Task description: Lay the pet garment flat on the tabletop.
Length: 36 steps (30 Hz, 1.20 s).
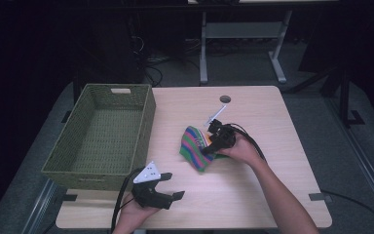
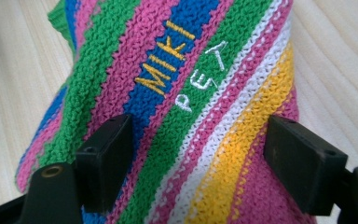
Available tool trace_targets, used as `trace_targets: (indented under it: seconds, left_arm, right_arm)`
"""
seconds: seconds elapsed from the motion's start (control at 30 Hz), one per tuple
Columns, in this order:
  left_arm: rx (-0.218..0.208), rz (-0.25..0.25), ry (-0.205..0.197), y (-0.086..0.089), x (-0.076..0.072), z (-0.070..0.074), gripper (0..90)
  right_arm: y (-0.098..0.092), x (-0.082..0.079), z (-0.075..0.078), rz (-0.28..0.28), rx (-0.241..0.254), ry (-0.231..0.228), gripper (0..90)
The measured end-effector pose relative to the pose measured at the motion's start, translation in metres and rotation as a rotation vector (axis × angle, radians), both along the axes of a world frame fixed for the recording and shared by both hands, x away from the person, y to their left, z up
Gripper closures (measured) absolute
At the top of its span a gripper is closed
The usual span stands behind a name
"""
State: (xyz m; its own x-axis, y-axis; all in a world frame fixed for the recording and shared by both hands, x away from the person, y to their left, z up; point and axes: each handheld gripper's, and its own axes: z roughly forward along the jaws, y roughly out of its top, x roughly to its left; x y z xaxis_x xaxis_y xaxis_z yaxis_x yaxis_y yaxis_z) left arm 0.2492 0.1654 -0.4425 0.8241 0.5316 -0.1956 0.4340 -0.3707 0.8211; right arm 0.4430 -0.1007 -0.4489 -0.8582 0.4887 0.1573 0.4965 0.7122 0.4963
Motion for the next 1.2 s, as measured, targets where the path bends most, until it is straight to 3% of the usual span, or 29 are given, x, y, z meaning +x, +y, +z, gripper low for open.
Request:
trace_targets:
  seconds: [0.2, 0.37, 0.9, 1.2]
  left_arm:
    - [0.005, -0.008, -0.001, -0.0021, 0.0000, -0.0005, 20.2]
    - [0.009, -0.010, -0.002, -0.0028, -0.0005, -0.0005, 20.2]
    - [0.008, -0.004, -0.001, -0.0014, -0.0002, -0.0007, 20.3]
    - [0.007, 0.001, -0.002, 0.0001, 0.0004, -0.0007, 20.3]
  right_arm:
    - [0.0037, -0.0029, -0.0011, -0.005, -0.029, -0.032, 28.5]
    - [0.0058, -0.0037, -0.0001, -0.023, -0.039, -0.041, 39.3]
    - [-0.0003, 0.0015, -0.0002, -0.055, 0.035, 0.018, 72.1]
    - [-0.0016, -0.0020, 0.0027, -0.047, 0.029, -0.018, 76.8]
